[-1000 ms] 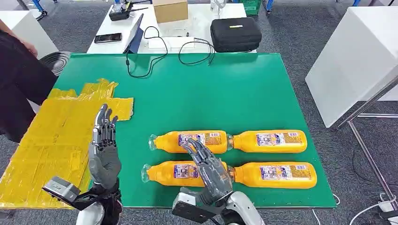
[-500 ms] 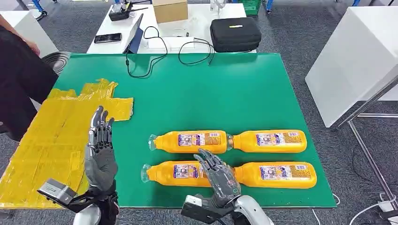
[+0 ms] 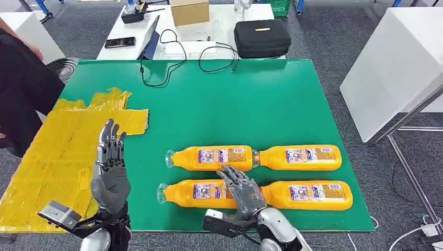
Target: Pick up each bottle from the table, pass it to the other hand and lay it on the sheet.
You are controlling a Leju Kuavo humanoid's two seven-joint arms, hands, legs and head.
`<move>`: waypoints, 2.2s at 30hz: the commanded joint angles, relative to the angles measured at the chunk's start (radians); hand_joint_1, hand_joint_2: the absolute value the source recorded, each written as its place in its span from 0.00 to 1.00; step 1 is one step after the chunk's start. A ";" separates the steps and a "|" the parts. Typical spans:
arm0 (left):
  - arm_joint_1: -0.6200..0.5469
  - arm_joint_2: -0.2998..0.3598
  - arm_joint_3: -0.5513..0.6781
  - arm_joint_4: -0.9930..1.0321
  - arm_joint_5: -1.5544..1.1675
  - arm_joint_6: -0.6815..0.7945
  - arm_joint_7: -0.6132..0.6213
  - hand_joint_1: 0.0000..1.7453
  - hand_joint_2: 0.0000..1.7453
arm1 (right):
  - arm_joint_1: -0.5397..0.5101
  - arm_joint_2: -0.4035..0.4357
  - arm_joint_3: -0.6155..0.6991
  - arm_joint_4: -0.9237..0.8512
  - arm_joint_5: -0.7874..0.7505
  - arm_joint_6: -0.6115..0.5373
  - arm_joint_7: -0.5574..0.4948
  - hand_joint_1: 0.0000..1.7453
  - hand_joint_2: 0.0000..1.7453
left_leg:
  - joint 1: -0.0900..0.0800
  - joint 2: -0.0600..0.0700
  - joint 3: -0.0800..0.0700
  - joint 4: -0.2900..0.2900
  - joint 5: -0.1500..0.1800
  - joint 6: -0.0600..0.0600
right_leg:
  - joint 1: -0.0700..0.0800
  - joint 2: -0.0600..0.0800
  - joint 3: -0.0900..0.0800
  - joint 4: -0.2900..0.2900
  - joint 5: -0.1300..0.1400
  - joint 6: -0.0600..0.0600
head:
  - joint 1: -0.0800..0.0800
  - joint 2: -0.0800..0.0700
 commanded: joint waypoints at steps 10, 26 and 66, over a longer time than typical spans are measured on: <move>-0.031 0.016 0.009 0.046 0.030 -0.012 0.000 0.00 0.00 | -0.160 -0.046 0.108 0.291 -0.065 0.114 -0.035 0.99 1.00 | 0.002 0.001 0.009 -0.001 -0.001 0.000 | 0.002 -0.001 0.009 -0.003 0.000 -0.001 | 0.000 0.000; -0.052 0.027 -0.007 0.061 0.056 -0.006 -0.010 0.00 0.00 | -0.196 -0.121 0.189 0.294 -0.157 0.163 -0.072 1.00 1.00 | 0.001 0.000 0.016 -0.002 -0.001 0.000 | 0.002 0.000 0.015 -0.003 -0.001 -0.001 | 0.000 0.000; 0.017 -0.009 0.145 0.170 0.484 0.007 0.233 0.00 1.00 | 0.094 0.169 -0.148 -0.301 -0.434 -0.069 -0.261 1.00 1.00 | 0.001 0.004 0.010 -0.001 -0.003 0.001 | 0.001 0.004 0.009 -0.002 -0.001 -0.001 | 0.000 0.000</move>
